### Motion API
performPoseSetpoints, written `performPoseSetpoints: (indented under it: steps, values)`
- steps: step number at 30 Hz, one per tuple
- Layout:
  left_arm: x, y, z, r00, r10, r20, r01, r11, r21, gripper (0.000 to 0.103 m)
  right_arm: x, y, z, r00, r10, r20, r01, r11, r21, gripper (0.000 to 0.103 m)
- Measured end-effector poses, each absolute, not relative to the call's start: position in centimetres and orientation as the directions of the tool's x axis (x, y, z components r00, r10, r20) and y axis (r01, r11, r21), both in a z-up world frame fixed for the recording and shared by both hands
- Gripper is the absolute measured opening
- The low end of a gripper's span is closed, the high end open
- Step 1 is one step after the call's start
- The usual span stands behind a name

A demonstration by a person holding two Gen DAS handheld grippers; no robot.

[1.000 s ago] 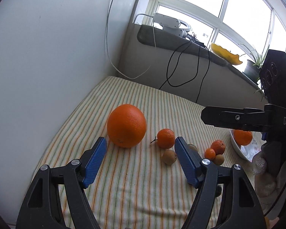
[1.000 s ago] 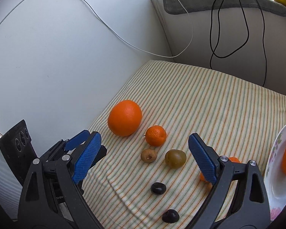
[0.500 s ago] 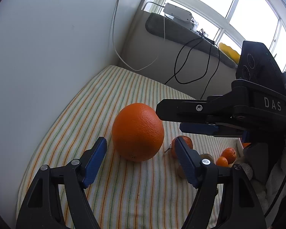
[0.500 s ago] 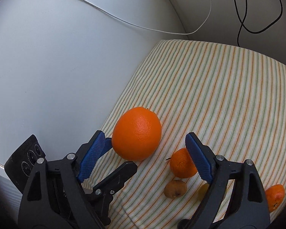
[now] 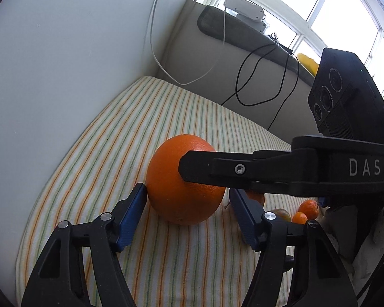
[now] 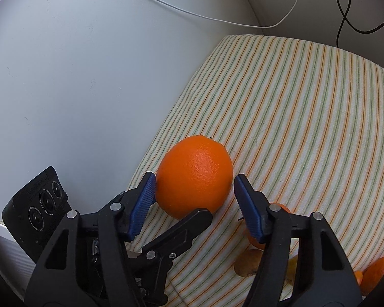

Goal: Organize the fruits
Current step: 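Carry the second orange with the right tool into the bowl beside the first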

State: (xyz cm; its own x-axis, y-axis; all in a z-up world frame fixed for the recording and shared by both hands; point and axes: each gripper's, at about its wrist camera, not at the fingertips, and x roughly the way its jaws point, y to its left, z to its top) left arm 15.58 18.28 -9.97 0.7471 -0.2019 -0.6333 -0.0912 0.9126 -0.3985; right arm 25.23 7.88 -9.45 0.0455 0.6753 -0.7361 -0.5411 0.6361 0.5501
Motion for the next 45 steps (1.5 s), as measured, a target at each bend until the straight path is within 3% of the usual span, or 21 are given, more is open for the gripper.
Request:
performPoseSetpoints:
  steps: [29, 45]
  values:
    - [12.4, 16.7, -7.4, 0.801, -0.149, -0.580, -0.068, 0.940, -0.335, 0.063, 22.2, 4.7, -6.2, 0.086, 0.710, -0.698, -0.560, 0.614, 0.556, 0.064]
    - [10.2, 12.1, -4.3, 0.820, -0.161, -0.550, -0.011, 0.955, -0.296, 0.062, 20.0, -0.5, -3.7, 0.132, 0.737, -0.663, -0.561, 0.608, 0.563, 0.064]
